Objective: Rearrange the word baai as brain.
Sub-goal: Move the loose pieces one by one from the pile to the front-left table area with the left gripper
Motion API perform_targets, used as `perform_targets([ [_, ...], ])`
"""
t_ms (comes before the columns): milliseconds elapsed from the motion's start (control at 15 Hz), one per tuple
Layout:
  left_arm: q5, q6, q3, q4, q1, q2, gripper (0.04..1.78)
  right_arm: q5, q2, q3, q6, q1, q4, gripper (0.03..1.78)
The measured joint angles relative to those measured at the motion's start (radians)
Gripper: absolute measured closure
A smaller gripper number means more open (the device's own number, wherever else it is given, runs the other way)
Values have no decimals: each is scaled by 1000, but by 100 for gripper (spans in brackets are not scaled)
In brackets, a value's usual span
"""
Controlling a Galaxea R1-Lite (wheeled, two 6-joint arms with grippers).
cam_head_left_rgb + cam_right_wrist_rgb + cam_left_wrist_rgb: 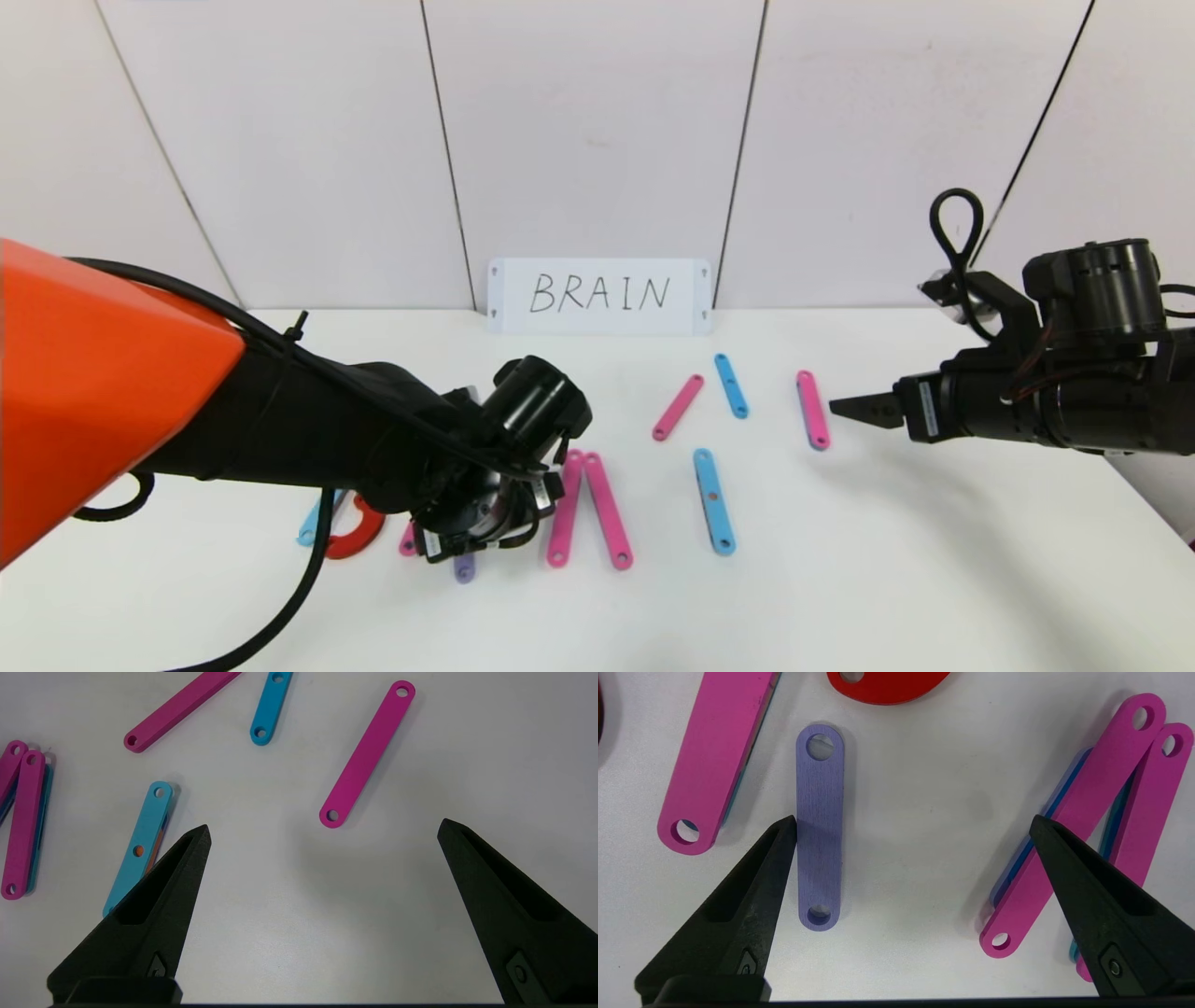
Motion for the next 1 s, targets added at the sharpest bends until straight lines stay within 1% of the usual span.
perform_targets([
  [733, 0, 8, -14, 6, 4, -6, 8, 0, 1, 2, 0, 0, 0, 11],
  [1000, 3, 58, -10, 16, 11, -53, 8, 0, 3, 3, 0, 4, 0, 11],
])
